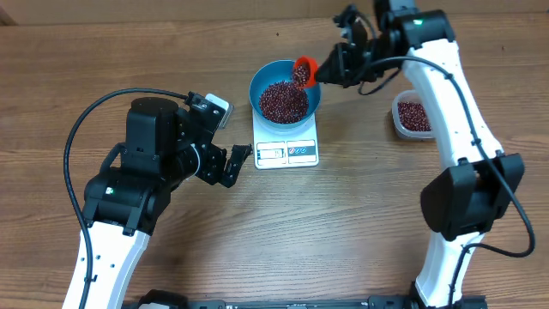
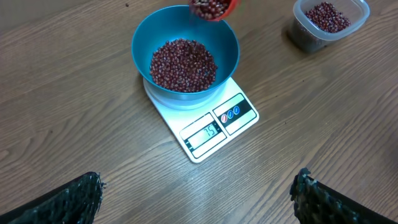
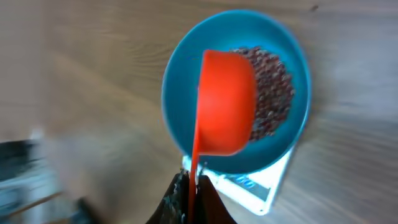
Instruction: Scoop item into bowl and weigh 150g on scale
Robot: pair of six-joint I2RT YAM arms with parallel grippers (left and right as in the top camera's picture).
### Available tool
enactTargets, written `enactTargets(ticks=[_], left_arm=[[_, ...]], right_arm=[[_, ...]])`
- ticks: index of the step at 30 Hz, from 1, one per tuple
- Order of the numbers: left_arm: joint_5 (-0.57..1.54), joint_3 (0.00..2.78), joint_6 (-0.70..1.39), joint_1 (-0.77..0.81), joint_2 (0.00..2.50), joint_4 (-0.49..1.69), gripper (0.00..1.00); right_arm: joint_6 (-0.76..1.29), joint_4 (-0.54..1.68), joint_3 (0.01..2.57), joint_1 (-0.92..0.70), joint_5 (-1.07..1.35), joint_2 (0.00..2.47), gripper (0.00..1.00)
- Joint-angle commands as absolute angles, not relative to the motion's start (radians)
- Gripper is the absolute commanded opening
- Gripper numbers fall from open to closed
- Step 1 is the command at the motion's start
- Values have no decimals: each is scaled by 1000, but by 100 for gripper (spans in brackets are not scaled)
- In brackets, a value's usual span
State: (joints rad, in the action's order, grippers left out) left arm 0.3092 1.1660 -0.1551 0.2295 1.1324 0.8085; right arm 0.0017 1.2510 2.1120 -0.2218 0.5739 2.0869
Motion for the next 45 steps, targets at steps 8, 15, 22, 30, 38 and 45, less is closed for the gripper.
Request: enactTargets(ticks=[8, 15, 22, 30, 38, 45], left_arm=[[306, 1184, -138, 236, 1126, 808, 100], [306, 1184, -138, 236, 1126, 808, 99], [305, 1184, -138, 236, 1126, 808, 100], [305, 1184, -138, 236, 1126, 808, 100], [306, 1184, -138, 236, 1126, 808, 100], [306, 1184, -138, 236, 1126, 808, 99]], right_arm=[[20, 1266, 2208, -478, -192, 2085, 4], [-20, 1253, 2208, -572, -366, 2085, 4], [-20, 1245, 2208, -572, -311, 2085, 4], [-20, 1281, 2208, -439, -81, 2013, 4], [-19, 1404, 2208, -101, -5, 1878, 4], [-19, 1478, 2091, 198, -2, 1876, 4]])
